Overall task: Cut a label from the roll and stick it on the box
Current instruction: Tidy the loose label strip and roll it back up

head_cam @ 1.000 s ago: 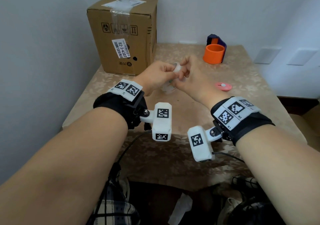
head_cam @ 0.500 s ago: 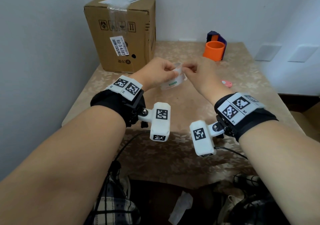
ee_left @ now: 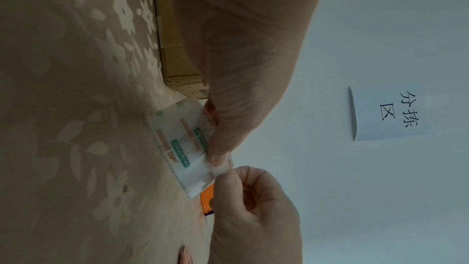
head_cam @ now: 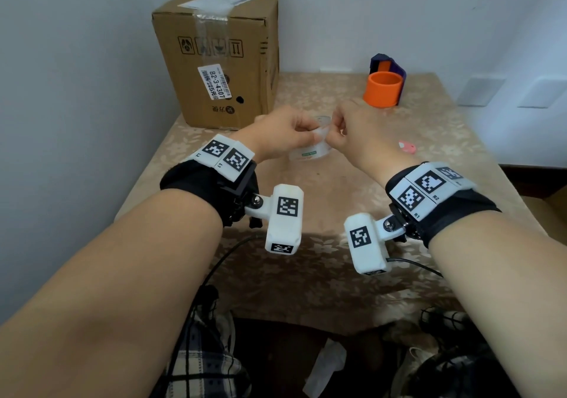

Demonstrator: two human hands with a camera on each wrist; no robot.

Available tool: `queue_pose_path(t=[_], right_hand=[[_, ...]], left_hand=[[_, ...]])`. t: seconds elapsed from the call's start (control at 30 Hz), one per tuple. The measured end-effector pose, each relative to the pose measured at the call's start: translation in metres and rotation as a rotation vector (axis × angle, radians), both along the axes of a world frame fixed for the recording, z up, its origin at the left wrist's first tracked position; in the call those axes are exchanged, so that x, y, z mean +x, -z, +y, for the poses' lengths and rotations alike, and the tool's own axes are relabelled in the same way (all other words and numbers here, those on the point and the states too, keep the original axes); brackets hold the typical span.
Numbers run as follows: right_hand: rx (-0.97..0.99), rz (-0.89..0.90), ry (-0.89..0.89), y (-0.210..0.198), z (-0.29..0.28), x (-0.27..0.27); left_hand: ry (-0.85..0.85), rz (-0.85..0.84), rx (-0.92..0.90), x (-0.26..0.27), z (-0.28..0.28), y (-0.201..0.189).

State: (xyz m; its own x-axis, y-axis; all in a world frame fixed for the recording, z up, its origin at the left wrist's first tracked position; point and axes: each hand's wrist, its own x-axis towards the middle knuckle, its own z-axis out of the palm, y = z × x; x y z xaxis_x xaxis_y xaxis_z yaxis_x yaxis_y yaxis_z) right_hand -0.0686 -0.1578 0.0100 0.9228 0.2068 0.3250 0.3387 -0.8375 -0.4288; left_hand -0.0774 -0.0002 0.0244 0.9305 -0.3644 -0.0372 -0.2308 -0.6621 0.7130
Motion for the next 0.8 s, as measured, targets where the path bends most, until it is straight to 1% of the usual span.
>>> queue_pose_path(t=[0.2, 0.33, 0.4, 0.43, 0.5, 0.7, 0.8], right_hand=[[0.071, 0.049, -0.043, 0.004, -0.004, 0.004], [0.277, 0.023, -0.021, 0.007, -0.009, 0.005], [0.374, 0.052, 0.004, 0.005, -0.010, 0.004], [0.391, 0.075, 0.009, 0.005, -0.009, 0.004], [0.373, 0.089, 0.021, 0.005, -0.007, 0.004], [0.382, -0.029, 0.069, 0.007, 0.001, 0.002], [0.313, -0.033, 0.066, 0.009, 0.004, 0.003]], left_hand=[[-0.020, 0.005, -0.082, 0.001, -0.001, 0.000], [-0.039, 0.007, -0.164, 0.004, 0.000, 0.003], [-0.058, 0.027, -0.222, 0.005, 0.002, 0.005], [-0.063, 0.031, -0.235, 0.006, 0.003, 0.005], [-0.063, 0.033, -0.244, 0.006, 0.002, 0.006], [-0.109, 0.039, -0.274, 0.006, -0.002, 0.007], [-0.126, 0.038, -0.275, 0.006, -0.001, 0.007]])
